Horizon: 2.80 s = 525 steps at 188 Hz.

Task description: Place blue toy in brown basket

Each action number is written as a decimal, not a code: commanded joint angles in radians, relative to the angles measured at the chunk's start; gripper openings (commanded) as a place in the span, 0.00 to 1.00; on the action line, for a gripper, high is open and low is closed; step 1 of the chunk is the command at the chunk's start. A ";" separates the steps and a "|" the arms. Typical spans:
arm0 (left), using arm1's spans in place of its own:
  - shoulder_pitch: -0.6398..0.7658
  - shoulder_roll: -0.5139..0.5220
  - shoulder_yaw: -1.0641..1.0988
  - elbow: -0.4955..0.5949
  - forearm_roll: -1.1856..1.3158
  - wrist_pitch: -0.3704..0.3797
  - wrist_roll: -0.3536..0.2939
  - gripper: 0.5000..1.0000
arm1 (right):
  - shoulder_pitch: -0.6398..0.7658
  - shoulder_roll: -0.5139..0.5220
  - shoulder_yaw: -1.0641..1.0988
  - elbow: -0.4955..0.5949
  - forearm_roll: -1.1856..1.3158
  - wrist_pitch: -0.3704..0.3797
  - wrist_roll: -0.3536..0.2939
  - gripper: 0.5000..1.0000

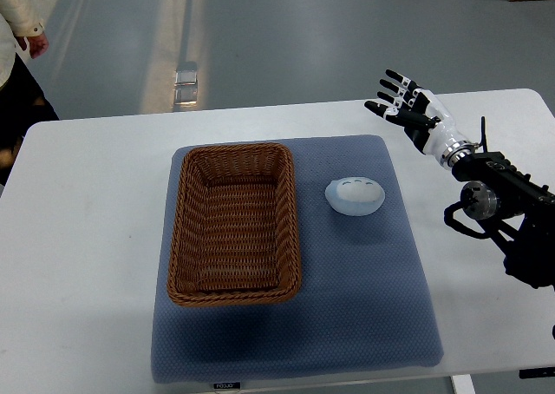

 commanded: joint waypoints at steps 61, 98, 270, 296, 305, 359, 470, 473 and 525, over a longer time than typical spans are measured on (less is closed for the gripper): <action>0.000 0.000 -0.002 0.000 -0.001 0.000 0.000 1.00 | 0.002 -0.002 -0.005 0.008 -0.009 0.006 0.000 0.82; 0.000 0.000 -0.002 0.000 -0.001 0.000 0.000 1.00 | 0.006 -0.005 -0.008 0.009 -0.017 0.043 0.000 0.82; 0.000 0.000 0.000 0.003 0.001 0.000 0.000 1.00 | -0.043 -0.215 -0.118 0.328 -0.801 0.036 0.097 0.82; 0.000 0.000 0.000 0.002 0.001 0.000 0.000 1.00 | -0.038 -0.276 -0.178 0.385 -0.877 0.032 0.110 0.82; 0.000 0.000 0.000 0.002 0.001 0.000 0.000 1.00 | -0.035 -0.298 -0.196 0.399 -0.910 0.032 0.110 0.82; 0.000 0.000 0.001 0.003 0.001 0.000 0.000 1.00 | -0.037 -0.302 -0.232 0.416 -0.974 0.026 0.117 0.82; 0.000 0.000 0.003 0.000 0.001 0.000 0.000 1.00 | -0.023 -0.270 -0.331 0.322 -1.035 -0.095 0.104 0.81; 0.000 0.000 0.003 0.000 0.001 0.000 0.000 1.00 | -0.023 -0.269 -0.333 0.321 -1.037 -0.095 0.104 0.81; 0.000 0.000 0.003 0.000 0.001 0.000 0.000 1.00 | -0.025 -0.233 -0.364 0.305 -1.035 -0.131 0.104 0.77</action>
